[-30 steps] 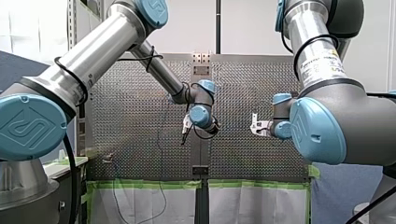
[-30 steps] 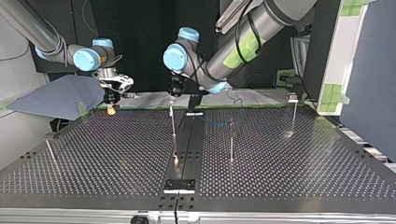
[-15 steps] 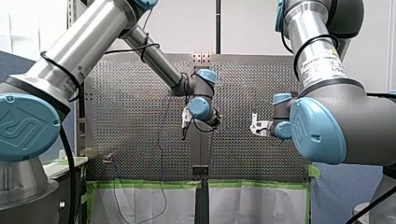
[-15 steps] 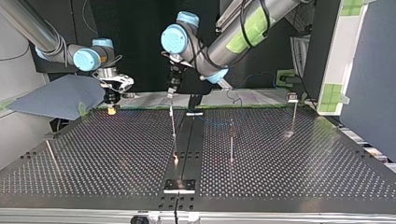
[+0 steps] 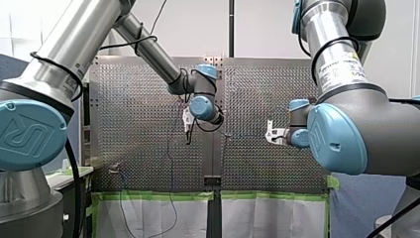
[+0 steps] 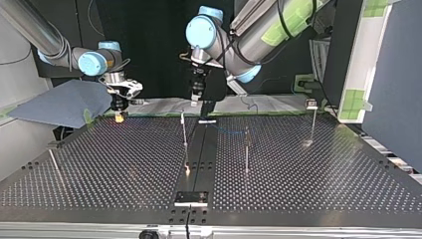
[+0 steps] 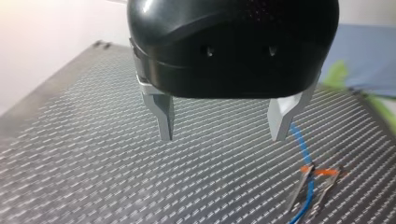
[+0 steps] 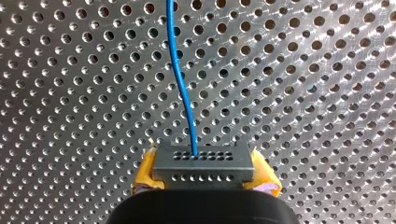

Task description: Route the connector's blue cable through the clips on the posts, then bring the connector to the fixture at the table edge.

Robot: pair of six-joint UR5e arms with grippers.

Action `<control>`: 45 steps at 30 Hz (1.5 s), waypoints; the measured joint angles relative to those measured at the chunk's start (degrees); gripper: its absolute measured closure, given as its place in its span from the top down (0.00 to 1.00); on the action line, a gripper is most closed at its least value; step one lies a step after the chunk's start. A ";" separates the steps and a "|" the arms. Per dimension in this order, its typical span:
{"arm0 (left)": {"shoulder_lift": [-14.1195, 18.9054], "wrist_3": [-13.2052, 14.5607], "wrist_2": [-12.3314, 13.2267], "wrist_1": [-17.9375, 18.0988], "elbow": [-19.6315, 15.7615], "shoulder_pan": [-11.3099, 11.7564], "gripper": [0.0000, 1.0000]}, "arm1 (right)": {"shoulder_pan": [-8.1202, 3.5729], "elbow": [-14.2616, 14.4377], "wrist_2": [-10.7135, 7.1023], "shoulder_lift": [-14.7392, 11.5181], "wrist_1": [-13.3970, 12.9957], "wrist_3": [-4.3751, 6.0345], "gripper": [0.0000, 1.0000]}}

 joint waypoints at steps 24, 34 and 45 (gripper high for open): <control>12.15 -9.33 -5.96 4.69 -12.15 0.28 1.00 | 0.00 -0.02 -0.07 0.02 -0.09 0.01 0.00; 16.67 -10.14 -4.15 4.86 -16.68 0.45 1.00 | 0.01 -0.02 -0.20 0.01 0.05 -0.05 0.00; 22.28 -13.21 0.81 9.70 -22.29 2.03 1.00 | 0.23 -0.02 -0.20 0.01 0.09 -0.02 0.00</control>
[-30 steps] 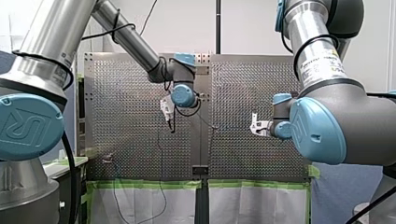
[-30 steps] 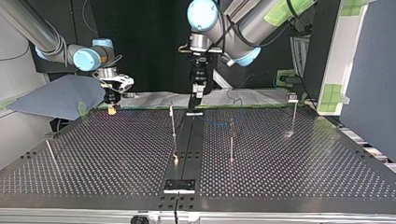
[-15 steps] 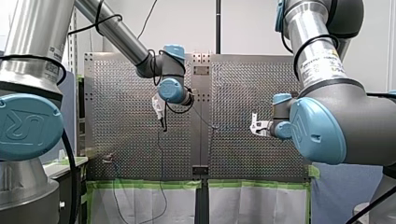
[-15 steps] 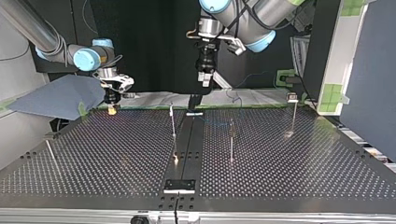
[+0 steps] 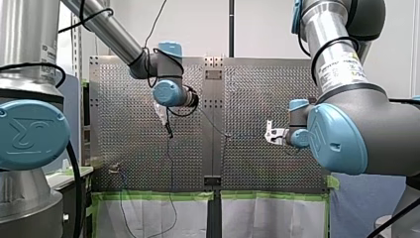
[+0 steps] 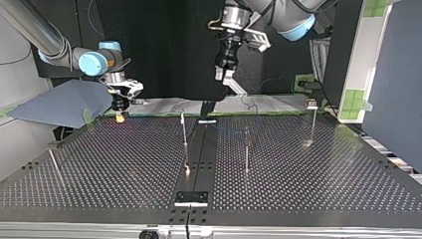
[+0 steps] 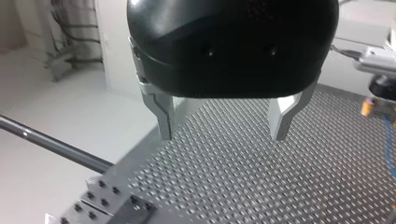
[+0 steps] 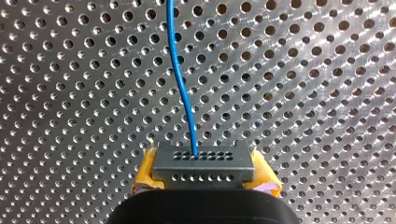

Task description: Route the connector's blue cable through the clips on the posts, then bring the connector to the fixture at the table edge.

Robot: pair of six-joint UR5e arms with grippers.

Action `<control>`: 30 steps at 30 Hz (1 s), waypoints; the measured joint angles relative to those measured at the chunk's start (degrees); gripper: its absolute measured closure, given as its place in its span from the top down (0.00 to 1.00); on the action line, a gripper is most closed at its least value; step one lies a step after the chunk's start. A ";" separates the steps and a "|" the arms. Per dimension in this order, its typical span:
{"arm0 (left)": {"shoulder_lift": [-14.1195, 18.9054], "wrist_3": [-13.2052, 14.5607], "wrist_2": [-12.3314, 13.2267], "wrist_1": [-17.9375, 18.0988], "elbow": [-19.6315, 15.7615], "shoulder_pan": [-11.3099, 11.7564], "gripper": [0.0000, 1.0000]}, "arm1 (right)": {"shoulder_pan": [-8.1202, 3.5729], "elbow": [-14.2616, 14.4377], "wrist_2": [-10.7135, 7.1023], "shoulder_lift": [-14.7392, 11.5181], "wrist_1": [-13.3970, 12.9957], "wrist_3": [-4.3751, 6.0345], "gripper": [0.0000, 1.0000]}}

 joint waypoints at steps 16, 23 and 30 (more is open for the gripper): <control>-1.49 -1.72 3.46 6.20 -7.58 1.89 1.00 | 0.05 0.01 0.01 -0.02 0.17 -0.04 0.00; -1.58 -0.97 3.81 6.30 -10.11 2.44 1.00 | 0.06 0.00 0.01 -0.04 0.16 -0.08 0.00; -1.59 -0.71 3.72 6.96 -10.31 3.00 1.00 | 0.17 -0.02 0.01 -0.05 0.13 -0.12 0.00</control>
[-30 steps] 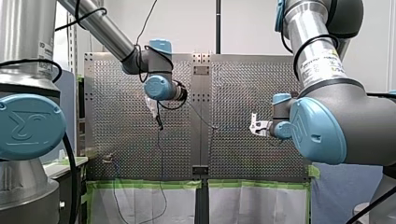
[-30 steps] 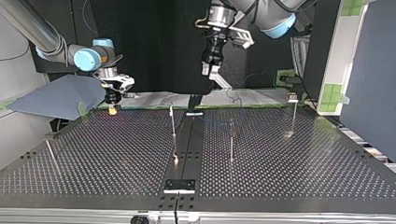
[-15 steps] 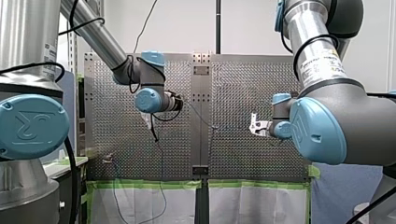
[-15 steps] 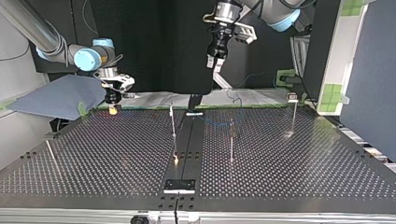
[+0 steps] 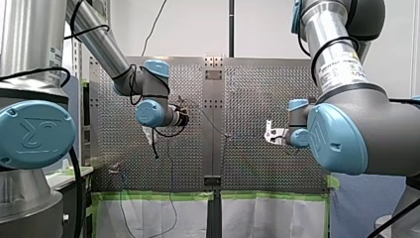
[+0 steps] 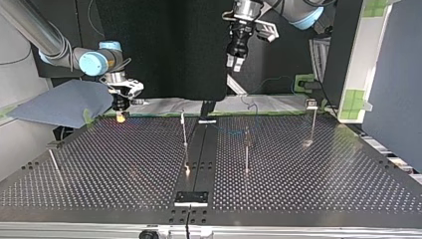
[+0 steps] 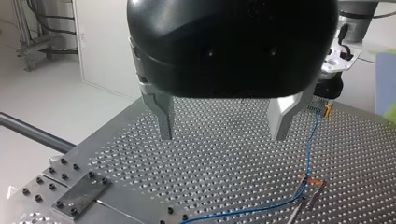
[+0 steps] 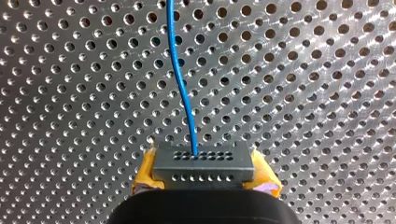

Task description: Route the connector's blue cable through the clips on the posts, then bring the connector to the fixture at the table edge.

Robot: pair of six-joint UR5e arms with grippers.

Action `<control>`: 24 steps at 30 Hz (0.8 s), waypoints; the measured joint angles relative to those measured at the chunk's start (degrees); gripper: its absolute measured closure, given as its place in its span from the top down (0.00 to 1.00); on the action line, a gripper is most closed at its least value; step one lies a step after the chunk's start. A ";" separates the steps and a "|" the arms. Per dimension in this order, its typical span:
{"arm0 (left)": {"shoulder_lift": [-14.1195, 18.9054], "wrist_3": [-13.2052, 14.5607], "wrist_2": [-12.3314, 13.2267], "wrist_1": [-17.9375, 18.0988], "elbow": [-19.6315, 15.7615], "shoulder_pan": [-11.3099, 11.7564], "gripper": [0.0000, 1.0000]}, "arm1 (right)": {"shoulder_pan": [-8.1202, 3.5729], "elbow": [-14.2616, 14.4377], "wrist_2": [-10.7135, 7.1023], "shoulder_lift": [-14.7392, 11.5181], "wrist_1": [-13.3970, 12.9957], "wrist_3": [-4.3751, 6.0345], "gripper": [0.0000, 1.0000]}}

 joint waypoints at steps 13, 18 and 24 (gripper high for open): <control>0.00 -2.09 -2.72 4.11 -0.13 0.57 1.00 | -0.28 -1.25 1.67 -1.04 2.13 -0.14 0.00; 0.00 -1.28 -3.64 3.22 -0.91 0.82 1.00 | -0.26 -1.35 3.22 -3.15 3.74 1.03 0.00; 0.00 1.47 -2.45 2.99 -2.50 1.01 1.00 | -0.13 -1.37 3.92 -5.56 4.05 2.05 0.00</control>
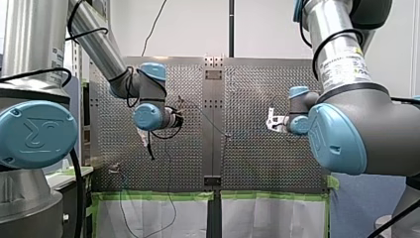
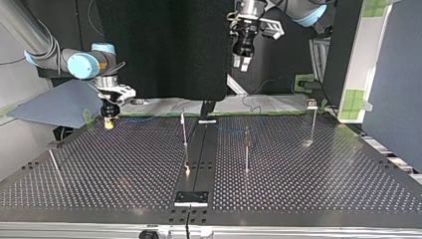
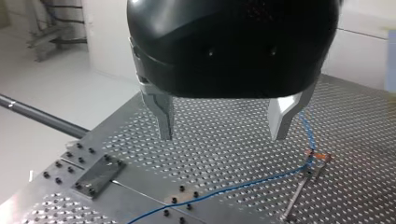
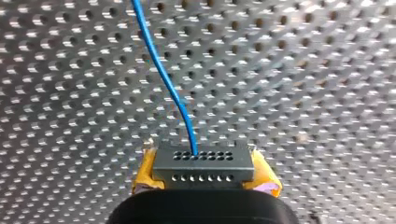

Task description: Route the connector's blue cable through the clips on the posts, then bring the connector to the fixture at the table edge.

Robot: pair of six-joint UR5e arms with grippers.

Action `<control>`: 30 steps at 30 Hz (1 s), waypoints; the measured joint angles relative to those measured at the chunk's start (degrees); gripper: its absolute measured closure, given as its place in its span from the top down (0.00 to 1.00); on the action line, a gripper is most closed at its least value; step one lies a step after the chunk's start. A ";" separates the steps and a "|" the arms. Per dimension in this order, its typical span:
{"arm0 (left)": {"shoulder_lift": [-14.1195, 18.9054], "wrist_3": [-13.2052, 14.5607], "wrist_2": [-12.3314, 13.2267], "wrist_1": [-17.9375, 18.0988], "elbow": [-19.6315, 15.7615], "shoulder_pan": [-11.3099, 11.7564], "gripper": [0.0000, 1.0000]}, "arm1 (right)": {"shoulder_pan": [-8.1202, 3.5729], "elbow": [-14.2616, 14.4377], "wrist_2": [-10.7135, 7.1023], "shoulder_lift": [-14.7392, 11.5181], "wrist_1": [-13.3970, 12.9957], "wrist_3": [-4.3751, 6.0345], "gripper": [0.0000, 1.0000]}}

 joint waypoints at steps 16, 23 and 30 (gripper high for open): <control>-0.09 7.55 2.38 3.78 -2.38 0.57 1.00 | -0.34 -0.13 0.02 -7.57 1.31 5.26 0.00; -0.10 7.95 4.27 4.35 -2.43 0.92 1.00 | -0.86 -0.58 1.29 -8.28 3.82 5.27 0.00; -0.10 8.01 4.27 4.04 -2.41 1.39 1.00 | -2.17 -0.91 4.11 -8.40 6.43 4.21 0.00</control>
